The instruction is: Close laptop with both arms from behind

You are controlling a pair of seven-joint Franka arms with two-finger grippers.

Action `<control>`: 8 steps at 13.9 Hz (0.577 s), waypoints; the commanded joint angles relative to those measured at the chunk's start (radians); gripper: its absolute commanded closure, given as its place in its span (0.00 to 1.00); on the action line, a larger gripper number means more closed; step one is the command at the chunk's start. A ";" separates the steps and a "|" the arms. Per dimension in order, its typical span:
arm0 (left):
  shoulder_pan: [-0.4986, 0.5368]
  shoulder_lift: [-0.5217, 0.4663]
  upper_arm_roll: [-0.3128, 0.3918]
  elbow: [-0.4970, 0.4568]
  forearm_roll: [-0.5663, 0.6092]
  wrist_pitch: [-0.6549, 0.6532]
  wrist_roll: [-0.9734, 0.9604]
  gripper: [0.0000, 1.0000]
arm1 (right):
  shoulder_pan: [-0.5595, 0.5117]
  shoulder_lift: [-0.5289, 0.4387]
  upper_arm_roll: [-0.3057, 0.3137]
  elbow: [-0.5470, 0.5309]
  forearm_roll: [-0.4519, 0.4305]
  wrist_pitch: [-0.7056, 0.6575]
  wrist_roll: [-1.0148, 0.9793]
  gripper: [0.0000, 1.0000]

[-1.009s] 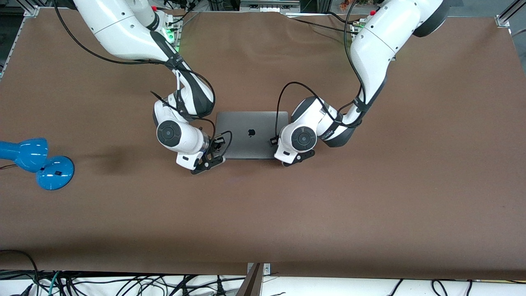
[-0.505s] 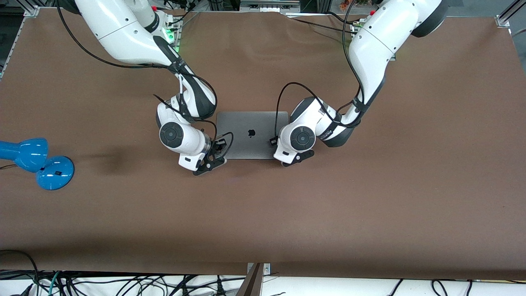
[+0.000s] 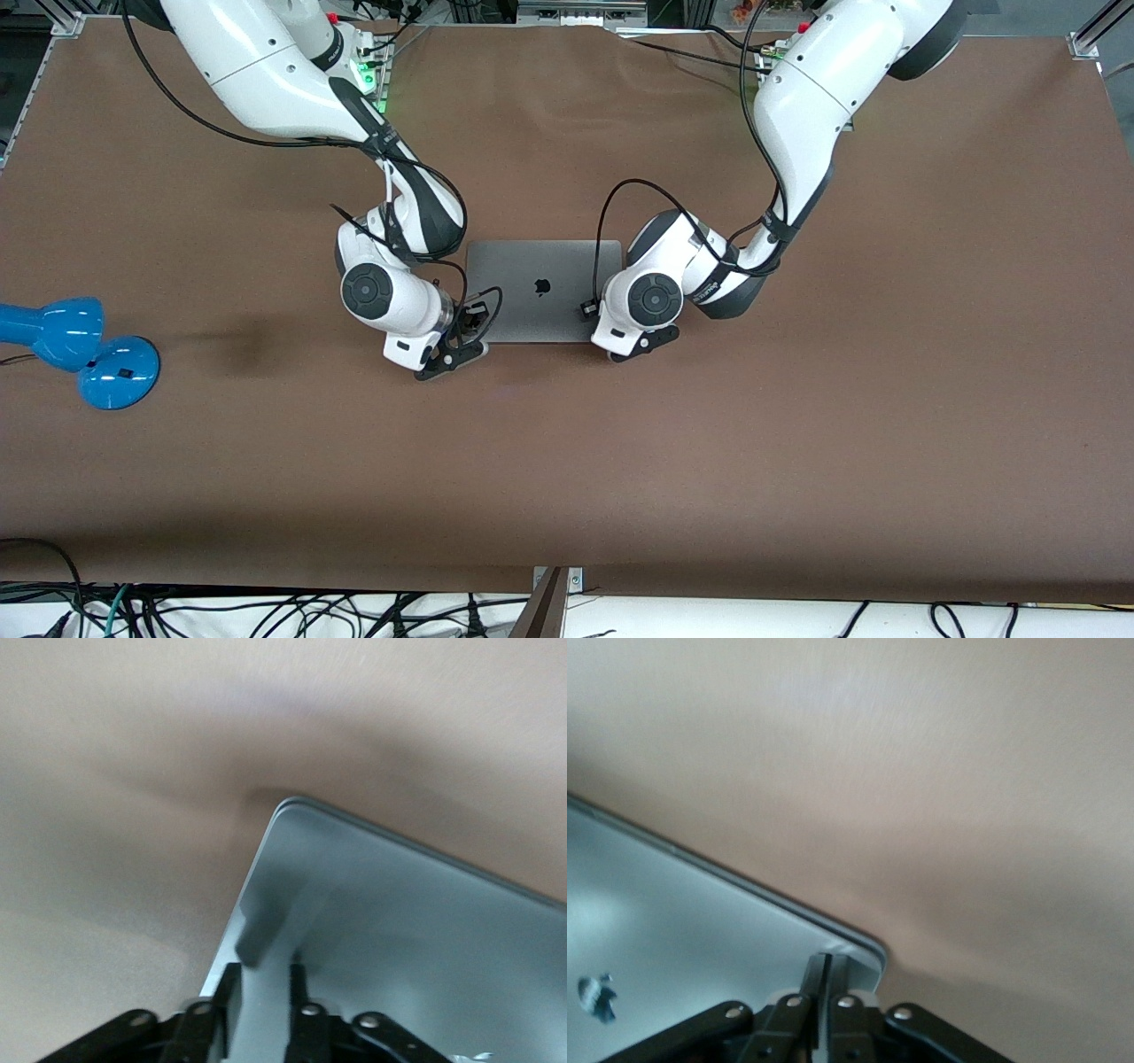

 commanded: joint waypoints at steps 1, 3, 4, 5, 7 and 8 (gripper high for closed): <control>0.004 -0.074 0.006 0.012 0.037 -0.086 -0.010 0.00 | 0.009 -0.021 -0.010 0.035 0.016 -0.008 0.048 0.00; 0.019 -0.120 0.006 0.012 0.037 -0.135 -0.007 0.00 | 0.009 -0.061 -0.024 0.037 0.022 -0.018 0.049 0.00; 0.025 -0.146 0.005 0.011 0.037 -0.152 -0.005 0.00 | 0.009 -0.084 -0.039 0.037 0.024 -0.038 0.058 0.00; 0.027 -0.172 0.005 0.011 0.037 -0.175 0.010 0.00 | 0.008 -0.107 -0.047 0.039 0.022 -0.081 0.098 0.00; 0.040 -0.232 0.005 0.011 0.037 -0.226 0.099 0.00 | 0.005 -0.151 -0.058 0.084 0.009 -0.202 0.230 0.00; 0.048 -0.261 0.008 0.008 0.037 -0.253 0.126 0.00 | 0.005 -0.174 -0.070 0.112 -0.005 -0.280 0.271 0.00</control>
